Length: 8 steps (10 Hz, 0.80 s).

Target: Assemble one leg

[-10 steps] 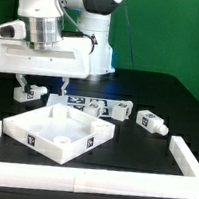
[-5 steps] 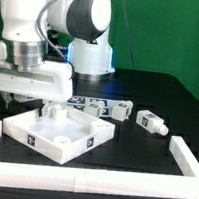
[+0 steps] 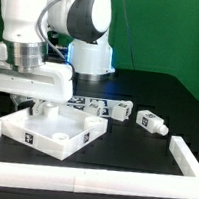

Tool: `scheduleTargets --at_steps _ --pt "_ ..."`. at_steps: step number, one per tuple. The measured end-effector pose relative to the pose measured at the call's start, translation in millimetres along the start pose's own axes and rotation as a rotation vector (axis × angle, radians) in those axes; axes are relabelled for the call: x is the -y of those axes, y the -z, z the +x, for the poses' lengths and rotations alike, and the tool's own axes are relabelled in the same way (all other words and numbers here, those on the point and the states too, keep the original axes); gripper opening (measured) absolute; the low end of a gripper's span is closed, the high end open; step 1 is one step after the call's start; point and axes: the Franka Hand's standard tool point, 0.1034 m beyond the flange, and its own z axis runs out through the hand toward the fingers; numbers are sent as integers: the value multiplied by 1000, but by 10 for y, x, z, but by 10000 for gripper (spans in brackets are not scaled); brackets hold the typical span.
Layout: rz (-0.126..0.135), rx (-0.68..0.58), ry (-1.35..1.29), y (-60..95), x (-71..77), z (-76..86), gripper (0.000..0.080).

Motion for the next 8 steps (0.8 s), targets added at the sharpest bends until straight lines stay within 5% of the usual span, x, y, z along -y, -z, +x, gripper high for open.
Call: scheduleTargets --at_steps 1,4,8 --pt "0 -1 -1 2 -1 3 81" --pt "-2 -5 -16 0 53 14 52" --pt "15 7 -81 29 352 138 52"
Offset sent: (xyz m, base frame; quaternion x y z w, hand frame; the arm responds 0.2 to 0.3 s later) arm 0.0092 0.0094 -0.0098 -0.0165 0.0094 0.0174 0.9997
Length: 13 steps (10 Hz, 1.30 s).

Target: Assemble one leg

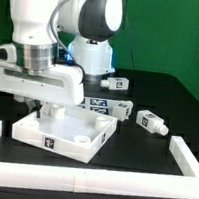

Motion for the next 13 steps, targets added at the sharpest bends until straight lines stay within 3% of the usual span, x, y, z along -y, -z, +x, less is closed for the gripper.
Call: scheduleTargets --at_steps 2,4,6,11,12,13 --pt "0 -33 133 -4 160 85 52" --pt "33 -19 183 -9 514 266 52" --pt "37 -25 198 -37 870 281 52" --pt "33 -32 221 -36 844 292 52" --pt "18 -76 256 -33 838 349 52" --pt "16 -92 268 -32 907 394 52"
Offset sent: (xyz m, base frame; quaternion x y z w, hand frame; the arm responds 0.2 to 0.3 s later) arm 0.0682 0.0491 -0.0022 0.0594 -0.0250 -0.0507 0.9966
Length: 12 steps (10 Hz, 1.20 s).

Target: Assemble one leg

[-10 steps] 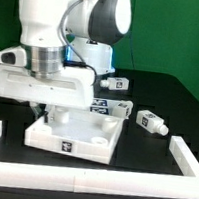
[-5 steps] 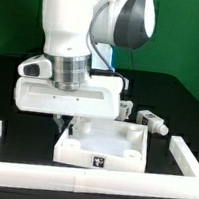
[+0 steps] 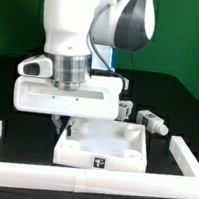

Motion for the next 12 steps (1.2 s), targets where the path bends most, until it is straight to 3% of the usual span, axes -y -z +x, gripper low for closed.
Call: scheduleTargets --at_steps 5,7,9,10,11,12 --pt "-18 -45 103 -42 617 383 54" --pt "-39 -46 147 -41 634 390 54" --pt "-38 -45 145 -41 626 389 54" --pt "-39 -45 145 -42 626 388 136" --pt "-39 -45 145 -43 626 388 273" --pt "-39 -45 145 -43 626 388 273"
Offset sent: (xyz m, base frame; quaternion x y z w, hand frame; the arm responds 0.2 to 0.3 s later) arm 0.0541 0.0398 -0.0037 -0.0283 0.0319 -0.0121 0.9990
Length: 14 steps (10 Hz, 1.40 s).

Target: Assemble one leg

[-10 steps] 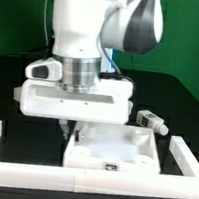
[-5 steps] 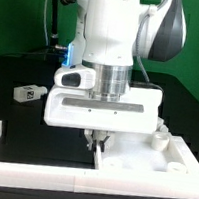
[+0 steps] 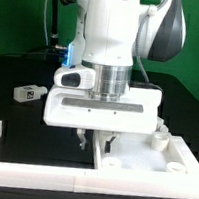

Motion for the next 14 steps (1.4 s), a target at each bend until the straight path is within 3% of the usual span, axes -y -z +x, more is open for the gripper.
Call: scheduleTargets --at_steps 1,2,5,7,10,12,14 --pt "1 1 0 10 2 0 475" --pt "17 29 -3 105 25 -30 589" --pt "75 160 -66 383 133 -260 646" --pt "65 169 -56 542 313 -234 646" --pt "94 410 -89 518 309 -356 649" --pt "83 708 -220 539 275 -609 649" --pt "64 897 -271 592 340 -1028 649"
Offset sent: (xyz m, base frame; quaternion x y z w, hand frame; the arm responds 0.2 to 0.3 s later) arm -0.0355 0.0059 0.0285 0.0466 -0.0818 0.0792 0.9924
